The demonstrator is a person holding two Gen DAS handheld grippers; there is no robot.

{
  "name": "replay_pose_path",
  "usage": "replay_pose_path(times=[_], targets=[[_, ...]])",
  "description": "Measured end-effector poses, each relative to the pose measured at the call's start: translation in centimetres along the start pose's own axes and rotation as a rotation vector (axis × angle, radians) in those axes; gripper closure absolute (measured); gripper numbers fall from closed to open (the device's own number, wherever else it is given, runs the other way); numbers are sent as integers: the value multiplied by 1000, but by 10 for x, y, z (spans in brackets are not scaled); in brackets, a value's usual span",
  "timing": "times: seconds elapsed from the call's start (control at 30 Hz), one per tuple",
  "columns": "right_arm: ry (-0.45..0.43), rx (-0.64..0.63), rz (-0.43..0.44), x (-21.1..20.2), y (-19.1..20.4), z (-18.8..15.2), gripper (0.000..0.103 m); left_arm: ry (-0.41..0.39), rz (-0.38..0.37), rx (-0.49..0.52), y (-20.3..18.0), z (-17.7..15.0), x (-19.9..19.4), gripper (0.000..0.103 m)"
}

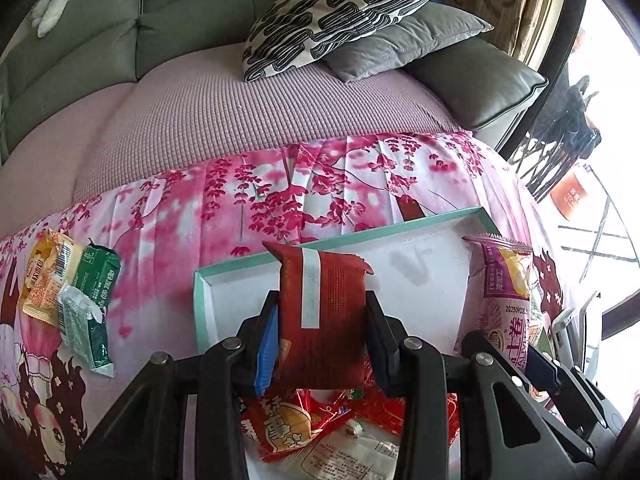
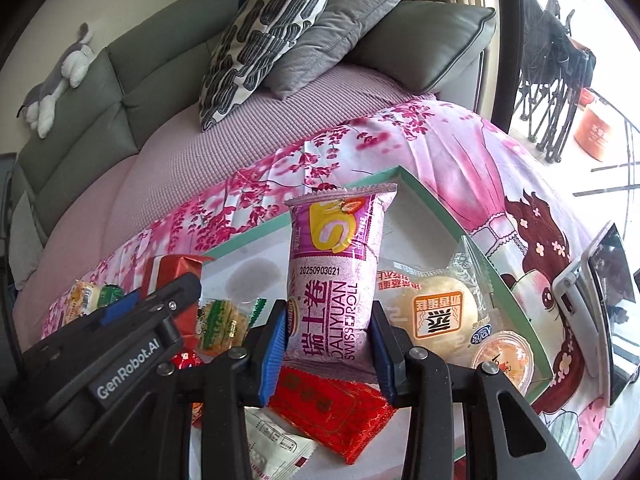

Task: Organize snacks
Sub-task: 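Lower the Swiss roll and red box onto the tray and open both tools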

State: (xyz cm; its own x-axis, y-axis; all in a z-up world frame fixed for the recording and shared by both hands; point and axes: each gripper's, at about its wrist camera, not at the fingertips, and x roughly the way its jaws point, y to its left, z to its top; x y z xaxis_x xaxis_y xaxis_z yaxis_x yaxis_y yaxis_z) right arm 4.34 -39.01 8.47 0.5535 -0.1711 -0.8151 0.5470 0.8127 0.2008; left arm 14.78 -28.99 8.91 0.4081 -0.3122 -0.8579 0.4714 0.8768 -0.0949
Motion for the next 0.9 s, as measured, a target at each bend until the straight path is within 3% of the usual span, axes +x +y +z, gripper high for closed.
replay_pose_path(times=[0.2, 0.33, 0.5, 0.63, 0.9], targets=[[18, 5, 1, 3, -3, 0, 61, 6, -12, -15, -2, 1, 1, 61], [26, 3, 2, 5, -2, 0, 61, -11, -18, -29, 1, 1, -6, 51], [34, -1, -10, 6, -1, 0, 60, -36, -4, -55, 11, 2, -16, 50], [41, -17, -9, 7, 2, 0, 44, -53, 19, -84, 21, -1, -23, 37], [45, -25, 3, 6, 4, 0, 24, -53, 96, -149, 44, -14, -26, 31]])
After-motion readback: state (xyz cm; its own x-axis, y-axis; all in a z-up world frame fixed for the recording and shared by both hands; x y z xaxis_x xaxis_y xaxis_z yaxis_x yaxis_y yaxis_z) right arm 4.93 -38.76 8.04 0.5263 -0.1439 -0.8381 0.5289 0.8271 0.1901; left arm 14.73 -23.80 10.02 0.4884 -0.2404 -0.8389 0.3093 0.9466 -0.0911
